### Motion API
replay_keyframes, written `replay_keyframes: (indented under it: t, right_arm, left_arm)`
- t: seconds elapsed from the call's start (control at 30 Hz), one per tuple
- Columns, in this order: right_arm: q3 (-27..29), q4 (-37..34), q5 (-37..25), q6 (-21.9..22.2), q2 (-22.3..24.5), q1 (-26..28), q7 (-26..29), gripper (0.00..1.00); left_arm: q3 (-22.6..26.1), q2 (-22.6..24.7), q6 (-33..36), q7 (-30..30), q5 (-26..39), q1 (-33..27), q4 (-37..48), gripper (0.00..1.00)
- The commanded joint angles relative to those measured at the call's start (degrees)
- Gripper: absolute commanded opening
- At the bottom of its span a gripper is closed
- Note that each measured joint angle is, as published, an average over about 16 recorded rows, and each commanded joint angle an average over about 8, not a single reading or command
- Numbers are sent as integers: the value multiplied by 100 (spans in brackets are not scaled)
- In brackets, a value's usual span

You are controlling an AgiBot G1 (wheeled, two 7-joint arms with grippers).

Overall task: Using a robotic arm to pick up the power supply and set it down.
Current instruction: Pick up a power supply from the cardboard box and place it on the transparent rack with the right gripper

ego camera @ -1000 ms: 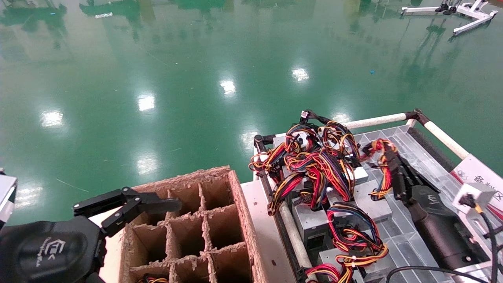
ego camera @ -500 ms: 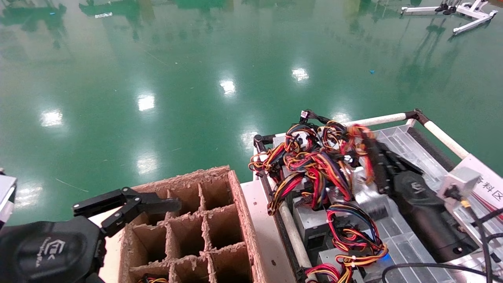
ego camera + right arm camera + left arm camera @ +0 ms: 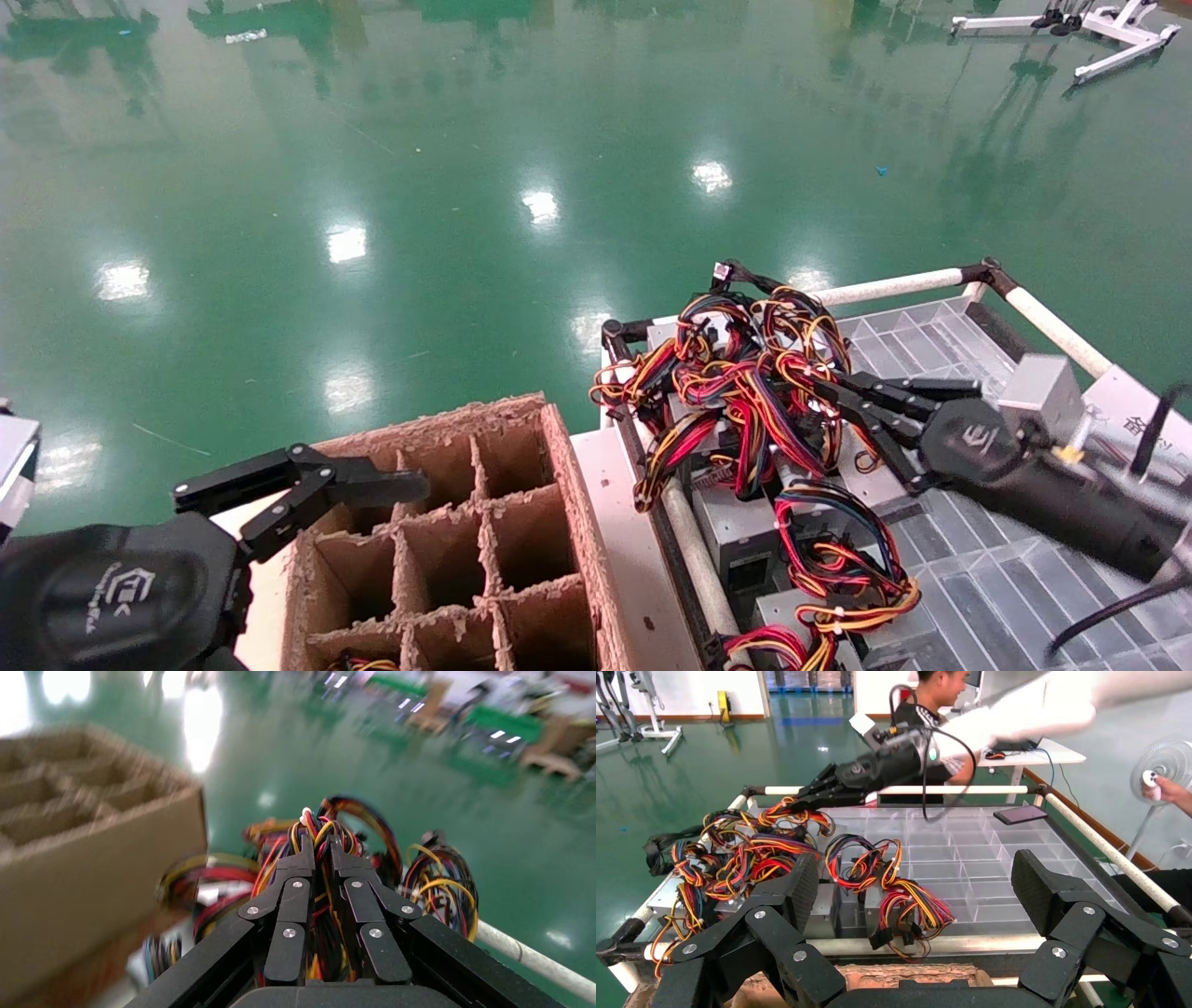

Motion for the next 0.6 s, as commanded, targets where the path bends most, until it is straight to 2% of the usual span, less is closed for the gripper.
replay_keyframes:
  t: [0.03,0.27,0.43,0.6]
  right_arm:
    - [-265,153,-405,65,223,318,193,0]
    - [-1174,1274,-2057,282,736,1703,1160,0]
    - [-1676,2142,-3119,281,891,2542,1897,0]
    - [-1998,2965,-3921,145,961,3200,2571,0]
  left_arm:
    - [0,0,0,0,0,0,0,100]
    - [1,0,0,0,-1,0,0,100]
    - [1,-1,-1,1,-1,0,0,100]
    - [2,-1,-1,1,-1,-1,0,100]
